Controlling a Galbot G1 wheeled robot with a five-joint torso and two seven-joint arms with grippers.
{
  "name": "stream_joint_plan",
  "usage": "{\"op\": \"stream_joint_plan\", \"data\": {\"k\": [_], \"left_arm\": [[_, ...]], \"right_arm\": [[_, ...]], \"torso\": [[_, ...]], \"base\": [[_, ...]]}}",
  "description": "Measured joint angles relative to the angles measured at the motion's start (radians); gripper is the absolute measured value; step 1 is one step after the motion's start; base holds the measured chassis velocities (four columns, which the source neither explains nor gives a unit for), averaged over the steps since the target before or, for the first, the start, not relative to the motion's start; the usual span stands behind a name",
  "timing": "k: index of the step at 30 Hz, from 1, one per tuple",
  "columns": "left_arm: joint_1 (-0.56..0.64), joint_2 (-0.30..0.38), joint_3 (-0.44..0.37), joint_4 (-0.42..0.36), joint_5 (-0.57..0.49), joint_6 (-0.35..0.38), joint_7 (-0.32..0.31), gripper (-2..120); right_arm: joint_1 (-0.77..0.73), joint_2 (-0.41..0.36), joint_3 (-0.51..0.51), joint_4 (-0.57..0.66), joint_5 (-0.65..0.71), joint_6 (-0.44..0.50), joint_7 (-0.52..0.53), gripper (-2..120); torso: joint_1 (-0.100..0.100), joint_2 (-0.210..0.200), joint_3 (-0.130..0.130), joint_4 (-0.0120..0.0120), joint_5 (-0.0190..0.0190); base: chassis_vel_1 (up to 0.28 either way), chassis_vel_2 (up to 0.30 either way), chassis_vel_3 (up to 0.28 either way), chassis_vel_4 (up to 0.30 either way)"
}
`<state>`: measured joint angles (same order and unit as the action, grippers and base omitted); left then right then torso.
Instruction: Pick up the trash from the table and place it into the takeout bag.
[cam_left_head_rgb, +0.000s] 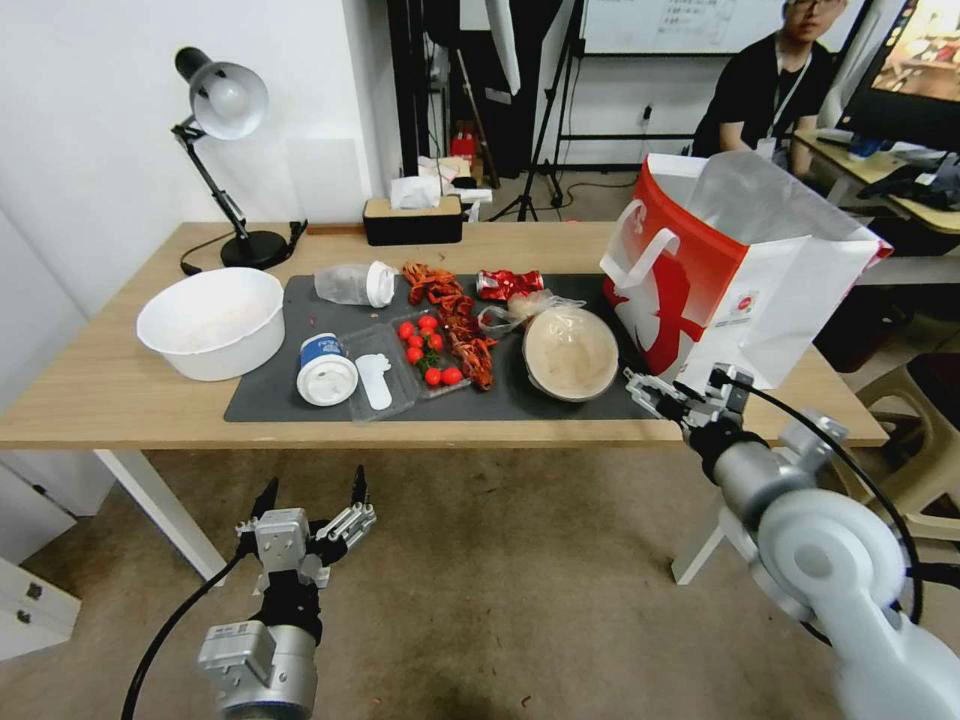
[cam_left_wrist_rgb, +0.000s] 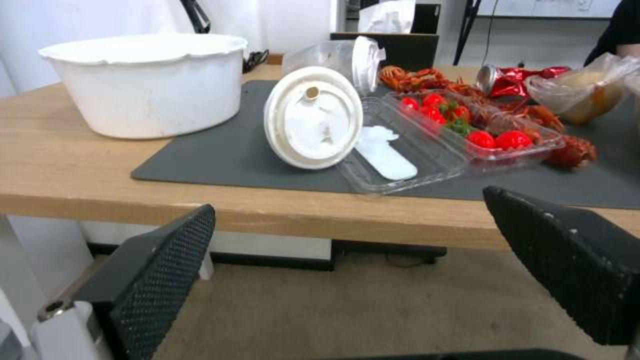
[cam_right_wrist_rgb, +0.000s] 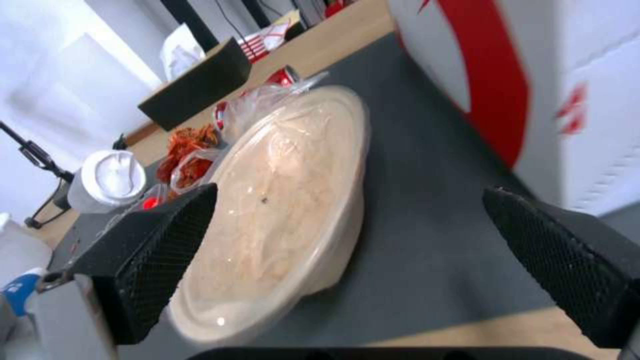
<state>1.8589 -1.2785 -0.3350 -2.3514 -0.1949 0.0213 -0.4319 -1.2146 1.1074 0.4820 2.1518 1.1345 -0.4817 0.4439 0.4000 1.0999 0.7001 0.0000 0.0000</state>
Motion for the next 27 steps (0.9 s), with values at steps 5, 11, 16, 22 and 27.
{"op": "stream_joint_plan", "data": {"k": [5, 11, 16, 22, 27], "left_arm": [[-0.003, -0.002, -0.003, 0.006, -0.001, -0.001, -0.002, 100], [0.006, -0.006, -0.010, 0.004, -0.002, -0.001, -0.003, 100], [0.022, -0.009, -0.011, 0.000, -0.002, -0.006, -0.005, 100], [0.033, -0.013, -0.011, -0.011, 0.000, -0.005, -0.006, 100], [0.031, -0.012, -0.011, -0.010, -0.002, -0.006, -0.011, 100]], "right_arm": [[0.066, 0.022, -0.051, -0.050, 0.024, -0.019, 0.025, 100], [0.134, 0.045, -0.097, -0.080, 0.079, -0.080, 0.073, 100], [0.170, 0.063, -0.109, -0.085, 0.189, -0.122, 0.175, 95], [0.180, 0.083, -0.121, -0.099, 0.242, -0.136, 0.233, 70], [0.180, 0.089, -0.120, -0.101, 0.254, -0.135, 0.252, 52]], "torso": [[0.000, 0.000, 0.000, 0.0000, -0.0001], [0.000, 0.000, 0.000, 0.0000, -0.0001], [0.000, 0.000, 0.000, 0.0000, -0.0002], [0.000, 0.000, 0.000, 0.0000, -0.0001], [0.000, 0.000, 0.000, -0.0001, 0.0000]], "base": [[0.000, 0.000, 0.000, 0.000], [0.000, 0.000, 0.000, 0.000], [0.000, 0.000, 0.000, 0.000], [0.000, 0.000, 0.000, 0.000], [0.000, 0.000, 0.000, 0.000]]}}
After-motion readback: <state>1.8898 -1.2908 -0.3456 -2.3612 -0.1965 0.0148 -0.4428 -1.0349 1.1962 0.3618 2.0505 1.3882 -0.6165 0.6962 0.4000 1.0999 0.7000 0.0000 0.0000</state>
